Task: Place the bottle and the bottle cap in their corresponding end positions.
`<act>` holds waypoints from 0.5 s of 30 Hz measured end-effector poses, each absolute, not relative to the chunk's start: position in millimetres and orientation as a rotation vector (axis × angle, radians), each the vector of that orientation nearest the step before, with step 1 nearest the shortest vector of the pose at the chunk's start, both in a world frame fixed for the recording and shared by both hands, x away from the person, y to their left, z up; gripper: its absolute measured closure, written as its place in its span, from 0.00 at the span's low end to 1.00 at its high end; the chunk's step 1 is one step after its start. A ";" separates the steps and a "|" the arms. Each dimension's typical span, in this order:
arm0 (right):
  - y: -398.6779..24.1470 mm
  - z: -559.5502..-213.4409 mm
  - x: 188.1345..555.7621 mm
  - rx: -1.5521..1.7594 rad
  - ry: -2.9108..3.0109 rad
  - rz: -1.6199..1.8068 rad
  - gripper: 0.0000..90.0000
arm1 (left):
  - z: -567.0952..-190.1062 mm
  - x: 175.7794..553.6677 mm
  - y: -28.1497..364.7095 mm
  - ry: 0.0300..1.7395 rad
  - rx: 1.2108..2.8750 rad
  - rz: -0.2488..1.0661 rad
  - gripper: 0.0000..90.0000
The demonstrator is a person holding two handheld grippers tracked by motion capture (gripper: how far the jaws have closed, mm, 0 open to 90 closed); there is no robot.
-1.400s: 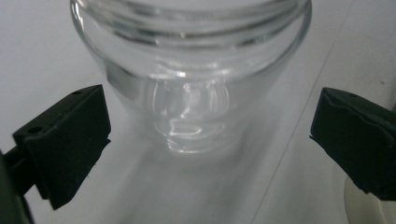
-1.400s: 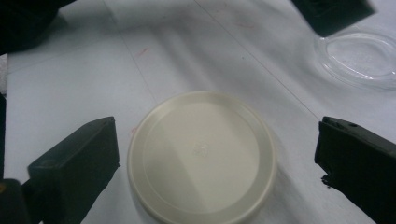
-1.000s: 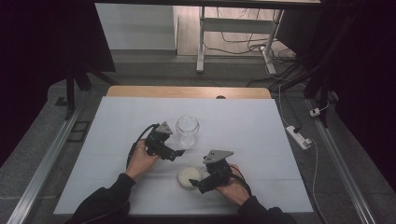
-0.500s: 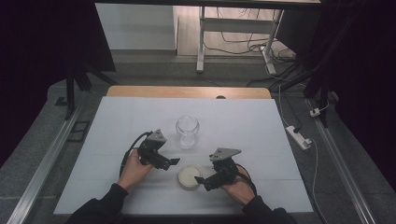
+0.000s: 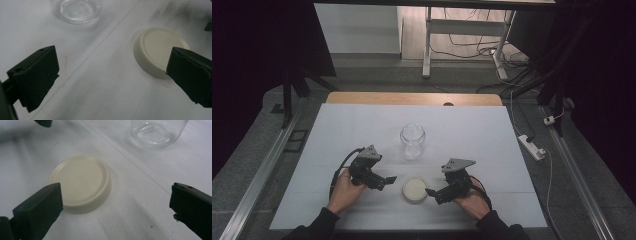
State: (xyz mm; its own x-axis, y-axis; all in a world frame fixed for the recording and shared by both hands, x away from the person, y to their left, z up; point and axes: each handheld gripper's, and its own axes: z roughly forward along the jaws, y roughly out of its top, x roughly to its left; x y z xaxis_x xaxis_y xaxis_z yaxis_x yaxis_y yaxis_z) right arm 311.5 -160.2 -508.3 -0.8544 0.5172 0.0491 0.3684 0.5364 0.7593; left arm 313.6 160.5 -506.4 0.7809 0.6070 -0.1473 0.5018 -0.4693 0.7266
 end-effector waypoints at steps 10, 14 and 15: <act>-169.2 -506.8 307.9 0.762 2.592 1.207 0.00 | -503.4 293.1 174.3 0.839 2.153 0.171 0.00; -174.1 -505.4 305.3 0.766 2.578 1.213 0.00 | -503.6 285.4 180.2 0.845 2.152 0.172 0.00; -175.5 -505.3 304.5 0.771 2.575 1.214 0.00 | -504.1 283.3 181.4 0.850 2.150 0.167 0.00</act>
State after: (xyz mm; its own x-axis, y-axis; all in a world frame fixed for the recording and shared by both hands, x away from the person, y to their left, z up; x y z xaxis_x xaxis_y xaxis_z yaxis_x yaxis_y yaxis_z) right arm 304.5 -175.5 -505.3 -0.8462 0.5308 0.0463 0.3733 0.5287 0.7623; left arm 283.3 181.4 -504.1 0.7654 0.6242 -0.1566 0.5182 -0.4535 0.7252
